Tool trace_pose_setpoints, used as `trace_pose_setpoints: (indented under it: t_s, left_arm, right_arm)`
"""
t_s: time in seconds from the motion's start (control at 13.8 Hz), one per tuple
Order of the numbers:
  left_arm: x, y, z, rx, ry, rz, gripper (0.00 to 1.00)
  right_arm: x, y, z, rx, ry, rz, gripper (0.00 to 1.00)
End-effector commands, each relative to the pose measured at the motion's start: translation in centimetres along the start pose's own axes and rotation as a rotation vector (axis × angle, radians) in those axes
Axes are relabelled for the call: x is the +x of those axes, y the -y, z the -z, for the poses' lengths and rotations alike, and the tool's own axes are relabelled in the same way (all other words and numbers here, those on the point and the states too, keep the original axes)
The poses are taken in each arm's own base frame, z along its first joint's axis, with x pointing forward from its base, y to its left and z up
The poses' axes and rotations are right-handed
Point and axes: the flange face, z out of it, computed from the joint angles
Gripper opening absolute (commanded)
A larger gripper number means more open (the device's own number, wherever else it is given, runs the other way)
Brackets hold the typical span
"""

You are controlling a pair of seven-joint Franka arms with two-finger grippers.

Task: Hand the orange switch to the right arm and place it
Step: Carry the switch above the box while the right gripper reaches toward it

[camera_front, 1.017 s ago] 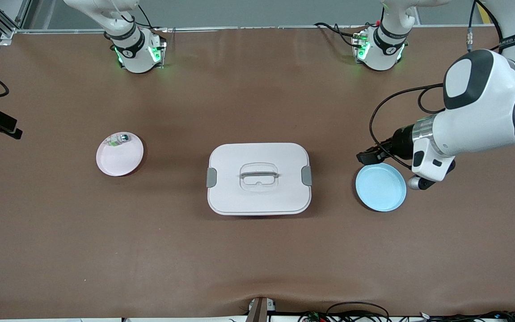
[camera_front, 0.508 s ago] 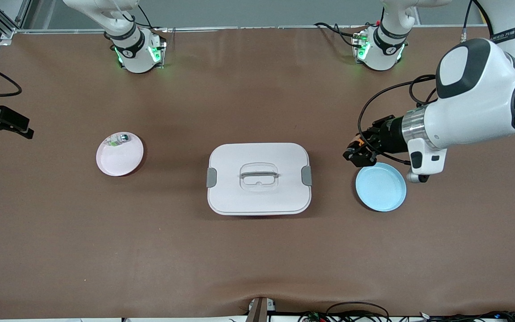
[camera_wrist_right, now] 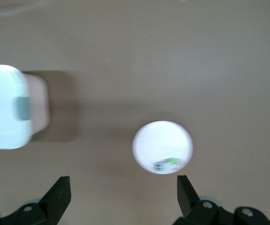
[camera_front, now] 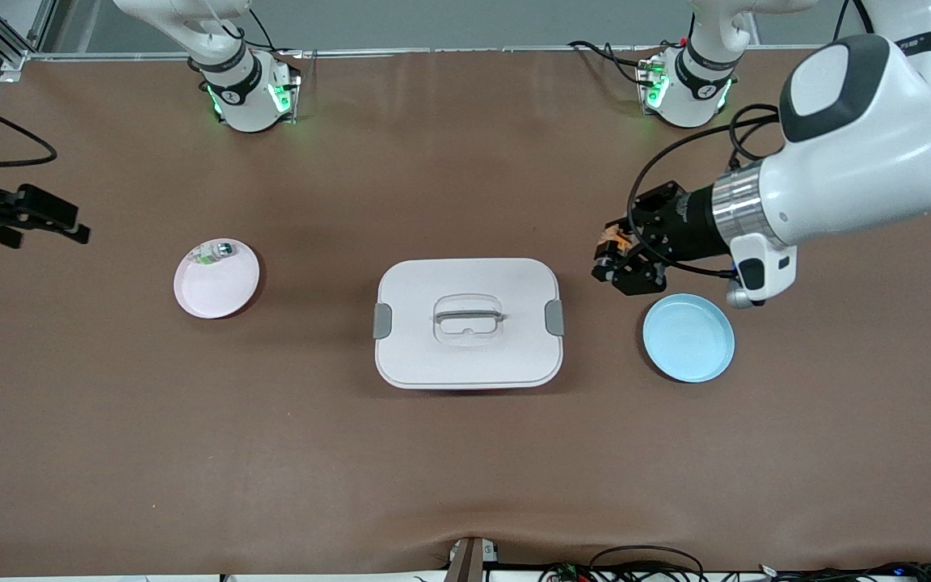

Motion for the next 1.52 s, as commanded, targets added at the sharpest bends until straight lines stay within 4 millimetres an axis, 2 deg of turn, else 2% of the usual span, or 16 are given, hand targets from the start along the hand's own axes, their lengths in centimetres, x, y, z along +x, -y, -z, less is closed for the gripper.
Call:
trace_pose_setpoints:
  t_s: [0.0, 0.15, 0.36, 0.51, 0.73, 0.94, 1.02, 1.09, 1.38, 1.45]
  left_arm:
    - [-4.2, -0.5, 0.0, -0.087, 0.045, 0.099, 0.3]
    - [-6.5, -1.1, -0.5, -0.163, 0.082, 0.169, 0.3]
    - [-10.0, -1.5, -2.1, -0.25, 0.135, 0.221, 0.3]
    - [-11.7, -1.6, -3.2, -0.287, 0.163, 0.236, 0.3]
    - [-14.6, -1.2, -8.6, -0.254, 0.183, 0.246, 0.3]
    - [-16.8, -0.7, -12.6, -0.264, 0.205, 0.23, 0.31]
    - [-17.4, -0.5, -13.6, -0.267, 0.212, 0.225, 0.32]
    - [-17.7, -0.4, -13.7, -0.271, 0.214, 0.227, 0.32]
    - [-18.1, -0.3, -13.2, -0.278, 0.216, 0.225, 0.32]
    - [-18.0, -0.3, -13.2, -0.277, 0.215, 0.226, 0.32]
  right_arm:
    - [-0.3, 1.9, -0.6, 0.198, 0.013, -0.056, 1.0]
    - [-0.1, 4.2, -0.3, 0.346, 0.013, -0.158, 1.0]
    - [-0.1, 10.0, -0.7, 0.42, -0.031, -0.2, 1.0]
    - [-0.4, 13.9, -1.9, 0.483, -0.076, -0.201, 1.0]
    - [-1.0, 20.3, -2.8, 0.522, -0.133, -0.201, 1.0]
    - [-1.7, 24.6, -3.9, 0.538, -0.157, -0.152, 1.0]
    - [-1.8, 25.8, -4.4, 0.543, -0.163, -0.141, 1.0]
    - [-1.9, 26.6, -4.9, 0.543, -0.162, -0.132, 1.0]
    - [-1.9, 26.9, -7.1, 0.529, -0.148, -0.134, 1.0]
    - [-2.3, 27.3, -8.4, 0.524, -0.147, -0.138, 1.0]
